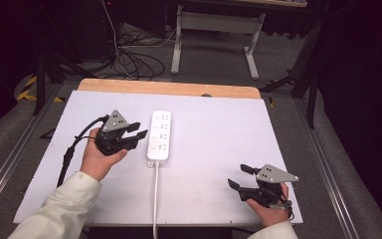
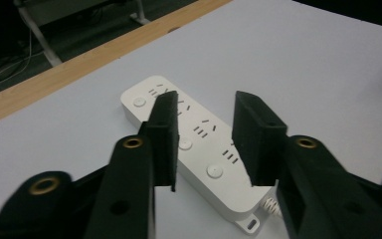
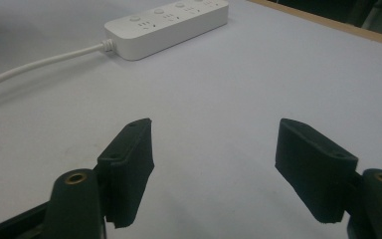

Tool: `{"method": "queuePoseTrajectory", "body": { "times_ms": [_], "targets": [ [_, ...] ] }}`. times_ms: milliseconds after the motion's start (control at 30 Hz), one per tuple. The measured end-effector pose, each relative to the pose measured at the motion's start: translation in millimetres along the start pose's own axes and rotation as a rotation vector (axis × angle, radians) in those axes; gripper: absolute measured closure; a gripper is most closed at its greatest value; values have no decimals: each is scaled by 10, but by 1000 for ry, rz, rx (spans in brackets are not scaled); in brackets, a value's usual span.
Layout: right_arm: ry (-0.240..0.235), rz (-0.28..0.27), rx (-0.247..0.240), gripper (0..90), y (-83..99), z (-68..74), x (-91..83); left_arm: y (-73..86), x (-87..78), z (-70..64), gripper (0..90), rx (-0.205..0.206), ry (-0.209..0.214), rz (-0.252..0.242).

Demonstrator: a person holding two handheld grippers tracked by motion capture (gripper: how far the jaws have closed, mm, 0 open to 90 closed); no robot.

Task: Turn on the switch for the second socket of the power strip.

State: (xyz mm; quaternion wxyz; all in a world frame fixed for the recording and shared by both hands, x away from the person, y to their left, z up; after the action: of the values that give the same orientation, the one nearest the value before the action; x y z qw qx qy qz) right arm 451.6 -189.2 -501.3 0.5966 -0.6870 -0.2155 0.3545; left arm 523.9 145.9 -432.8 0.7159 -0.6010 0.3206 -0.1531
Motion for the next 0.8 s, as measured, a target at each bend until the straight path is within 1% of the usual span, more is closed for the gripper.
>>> {"method": "queuePoseTrajectory", "body": {
  "times_ms": [67, 100, 133, 167, 233, 267, 300, 333, 367, 400, 433, 500, 567, 600, 667, 800],
  "targets": [
    [-2, -3, 1, 315, -3, 2, -1, -2, 22, 15, 735, -20, -6, -3],
    [-3, -2, 1, 315, -2, 4, 0, -1, 28, 40, 778, -19, -18, 0],
    [-3, -2, 1, 315, -2, 4, 0, -3, 37, 43, 778, -28, -17, -5],
    [-4, 0, 0, 315, 0, 4, 0, -6, 50, 52, 782, -33, -11, -9],
    [-6, 0, -1, 316, 1, 7, 2, 0, 69, 45, 882, -30, 23, 2],
    [-6, 0, -2, 316, 1, 7, 3, 7, 79, 52, 895, -17, 26, 11],
    [-7, 0, -1, 315, 1, 8, 3, 13, 95, 60, 896, -9, 28, 18],
    [-7, 0, -1, 315, 2, 8, 4, 21, 109, 52, 897, -16, 42, 24],
    [-8, 0, -1, 315, 2, 8, 5, 37, 136, 53, 897, -33, 60, 31],
    [-8, 1, -2, 316, 3, 8, 6, 49, 156, 61, 898, -41, 66, 35],
    [-8, 0, 0, 316, 2, 9, 6, 63, 177, 70, 898, -50, 63, 38],
    [-8, -1, 0, 315, 2, 9, 4, 94, 229, 98, 898, -54, 57, 40],
    [-10, 0, 0, 316, 3, 10, 5, 143, 275, 122, 898, -78, 60, 51],
    [-12, 2, -3, 316, 7, 11, 6, 160, 302, 117, 898, -100, 70, 51],
    [-13, 2, -3, 317, 7, 12, 7, 179, 351, 107, 898, -104, 83, 42],
    [-15, 1, -4, 318, 7, 12, 5, 198, 453, 72, 899, -70, 99, 11]
  ]
}}
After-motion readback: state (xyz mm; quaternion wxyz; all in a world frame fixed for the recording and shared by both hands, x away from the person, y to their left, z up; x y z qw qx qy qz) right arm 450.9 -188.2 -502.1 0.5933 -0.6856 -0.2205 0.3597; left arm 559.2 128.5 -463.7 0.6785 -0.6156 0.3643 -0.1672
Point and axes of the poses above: each handheld gripper's, and its own axes: x roughly forward along the jaws, y roughly out of its underside, z roughly to its left, the point moved 9 cm from there along x, roughly forward along the jaws, and after that the axes turned 14 degrees about -z, right-handed, at the moved point
